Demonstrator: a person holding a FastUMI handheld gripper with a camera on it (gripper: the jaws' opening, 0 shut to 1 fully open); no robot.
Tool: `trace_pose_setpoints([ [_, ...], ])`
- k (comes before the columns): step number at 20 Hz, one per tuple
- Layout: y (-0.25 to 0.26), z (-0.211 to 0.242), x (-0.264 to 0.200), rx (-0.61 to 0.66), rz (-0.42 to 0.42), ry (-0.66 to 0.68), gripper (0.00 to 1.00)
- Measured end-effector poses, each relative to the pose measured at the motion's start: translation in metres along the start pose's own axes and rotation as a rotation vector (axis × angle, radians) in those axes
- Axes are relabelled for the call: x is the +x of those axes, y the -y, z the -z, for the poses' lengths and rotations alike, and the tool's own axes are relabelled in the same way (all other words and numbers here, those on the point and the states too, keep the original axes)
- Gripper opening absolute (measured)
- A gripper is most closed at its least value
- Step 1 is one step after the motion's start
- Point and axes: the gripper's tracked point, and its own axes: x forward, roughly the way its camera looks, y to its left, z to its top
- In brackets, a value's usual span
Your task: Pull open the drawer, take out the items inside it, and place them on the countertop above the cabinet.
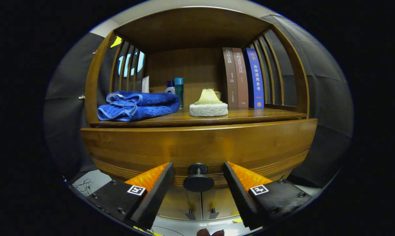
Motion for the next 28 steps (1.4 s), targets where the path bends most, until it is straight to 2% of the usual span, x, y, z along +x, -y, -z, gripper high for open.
trace_pose_setpoints([
  [7,-0.004,0.0,0.011,0.011,0.007,-0.018,1.0],
  [13,-0.006,-0.005,0.001,0.002,0.013,-0.06,1.0],
  [21,-0.034,-0.134,-0.112,-0.051,-0.023,0.121,0.99],
  [28,-0.037,-0.206,-0.196,-0.026,-0.053,0.118,0.99],
])
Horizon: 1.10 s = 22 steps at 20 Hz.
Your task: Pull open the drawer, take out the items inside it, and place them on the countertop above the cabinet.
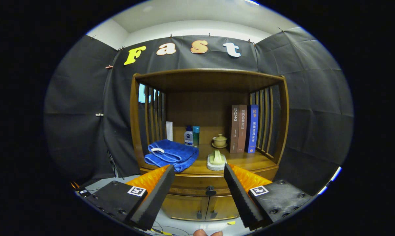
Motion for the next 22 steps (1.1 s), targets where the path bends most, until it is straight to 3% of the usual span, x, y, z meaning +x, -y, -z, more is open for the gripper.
trace_pose_setpoints([
  [5,0.004,-0.018,-0.021,0.015,0.003,-0.011,0.99],
  [22,0.025,-0.025,-0.025,0.02,0.032,0.006,0.99],
])
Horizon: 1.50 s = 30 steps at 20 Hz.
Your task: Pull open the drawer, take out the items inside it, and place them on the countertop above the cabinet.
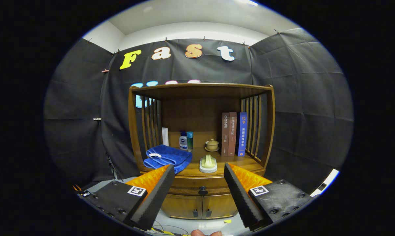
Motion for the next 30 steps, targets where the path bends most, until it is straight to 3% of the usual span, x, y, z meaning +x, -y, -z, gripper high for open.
trace_pose_setpoints([
  [30,0.0062,-0.0015,-0.0009,0.022,0.011,0.015,0.99],
])
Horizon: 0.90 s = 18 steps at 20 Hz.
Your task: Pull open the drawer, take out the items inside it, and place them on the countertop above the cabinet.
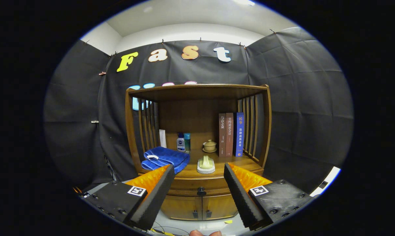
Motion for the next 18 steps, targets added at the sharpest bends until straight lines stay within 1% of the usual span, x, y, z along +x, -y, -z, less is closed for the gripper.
trace_pose_setpoints([
  [4,-0.0011,0.0049,0.001,0.0,-0.003,-0.014,0.99],
  [18,-0.0095,-0.0027,0.0028,0.0,-0.015,0.003,0.99],
])
